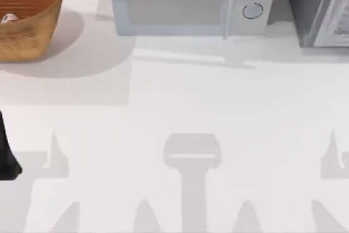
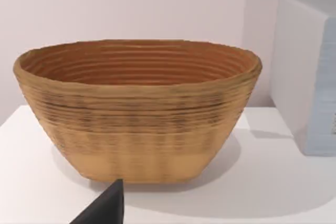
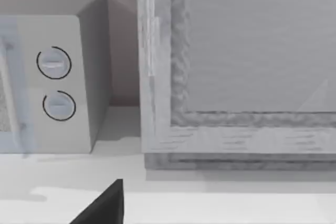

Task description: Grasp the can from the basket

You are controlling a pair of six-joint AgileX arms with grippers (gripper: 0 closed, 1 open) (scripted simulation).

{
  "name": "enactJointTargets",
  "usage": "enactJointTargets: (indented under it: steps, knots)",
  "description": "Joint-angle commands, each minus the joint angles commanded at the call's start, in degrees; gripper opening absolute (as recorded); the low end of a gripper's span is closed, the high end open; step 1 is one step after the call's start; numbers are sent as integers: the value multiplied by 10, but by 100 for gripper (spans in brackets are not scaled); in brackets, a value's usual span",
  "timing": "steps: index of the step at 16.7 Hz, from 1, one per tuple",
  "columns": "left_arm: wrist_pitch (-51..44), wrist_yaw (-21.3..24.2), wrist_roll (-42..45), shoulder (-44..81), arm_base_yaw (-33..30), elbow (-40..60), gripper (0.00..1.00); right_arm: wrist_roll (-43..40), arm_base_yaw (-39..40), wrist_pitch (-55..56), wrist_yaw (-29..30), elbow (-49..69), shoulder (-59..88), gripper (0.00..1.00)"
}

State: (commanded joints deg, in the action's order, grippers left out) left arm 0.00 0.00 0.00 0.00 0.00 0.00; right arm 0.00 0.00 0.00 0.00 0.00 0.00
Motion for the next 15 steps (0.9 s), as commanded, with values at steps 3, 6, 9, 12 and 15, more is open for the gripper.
enactJointTargets:
  steps: [3,6,9,12,15]
  knots:
    - [-4,0,0,5,0,2,100,0,0,0,0,0,0,100]
    - [-39,2,-2,54,3,30,100,0,0,0,0,0,0,100]
    - [-94,4,1,146,10,98,100,0,0,0,0,0,0,100]
    - [-158,6,9,270,20,206,100,0,0,0,0,0,0,100]
    - [-230,11,20,415,32,345,100,0,0,0,0,0,0,100]
